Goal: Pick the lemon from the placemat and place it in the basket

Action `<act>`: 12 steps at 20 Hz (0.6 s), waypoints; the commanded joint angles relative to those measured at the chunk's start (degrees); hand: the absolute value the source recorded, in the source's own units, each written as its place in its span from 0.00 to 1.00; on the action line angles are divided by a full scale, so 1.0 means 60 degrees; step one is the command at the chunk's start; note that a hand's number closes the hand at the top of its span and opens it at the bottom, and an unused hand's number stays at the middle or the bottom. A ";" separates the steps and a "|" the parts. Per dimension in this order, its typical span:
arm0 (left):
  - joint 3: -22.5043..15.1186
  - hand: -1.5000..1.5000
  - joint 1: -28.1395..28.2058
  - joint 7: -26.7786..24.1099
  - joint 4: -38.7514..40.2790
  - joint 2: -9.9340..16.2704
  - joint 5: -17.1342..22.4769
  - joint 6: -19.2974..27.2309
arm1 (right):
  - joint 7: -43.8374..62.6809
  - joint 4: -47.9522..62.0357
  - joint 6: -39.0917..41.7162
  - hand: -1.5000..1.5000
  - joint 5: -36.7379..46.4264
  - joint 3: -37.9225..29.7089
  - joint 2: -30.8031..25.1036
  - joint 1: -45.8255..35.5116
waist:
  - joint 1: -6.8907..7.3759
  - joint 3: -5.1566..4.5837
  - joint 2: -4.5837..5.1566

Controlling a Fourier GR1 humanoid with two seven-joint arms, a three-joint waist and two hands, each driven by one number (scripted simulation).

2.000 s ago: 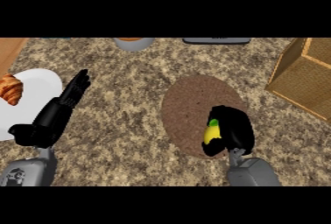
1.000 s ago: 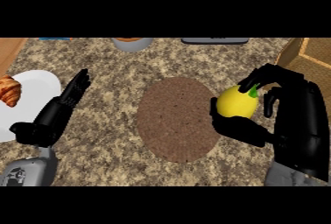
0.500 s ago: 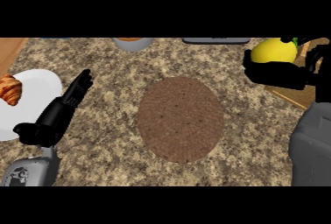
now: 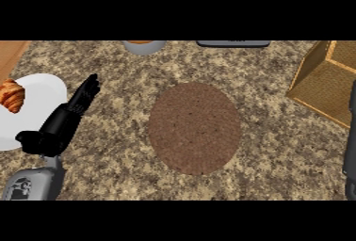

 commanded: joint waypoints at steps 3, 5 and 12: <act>-0.0112 0.50 -0.0095 0.0006 0.0046 -0.0137 -0.0174 0.0124 | -0.0887 0.1110 -0.0631 1.00 -0.0598 -0.1167 -0.1125 0.0083 | -0.0061 0.0002 -0.0020; 0.0530 0.50 -0.0377 -0.0018 0.0430 0.0345 0.0268 -0.0207 | -0.1424 0.2121 -0.0753 1.00 -0.0909 -0.1409 -0.1459 -0.0076 | -0.0037 0.0001 -0.0002; 0.0024 0.50 -0.0066 0.0388 -0.0542 -0.0134 0.0053 0.0053 | -0.2574 0.3403 -0.0867 1.00 -0.1842 -0.1794 -0.2094 0.0340 | -0.0023 0.0003 -0.0022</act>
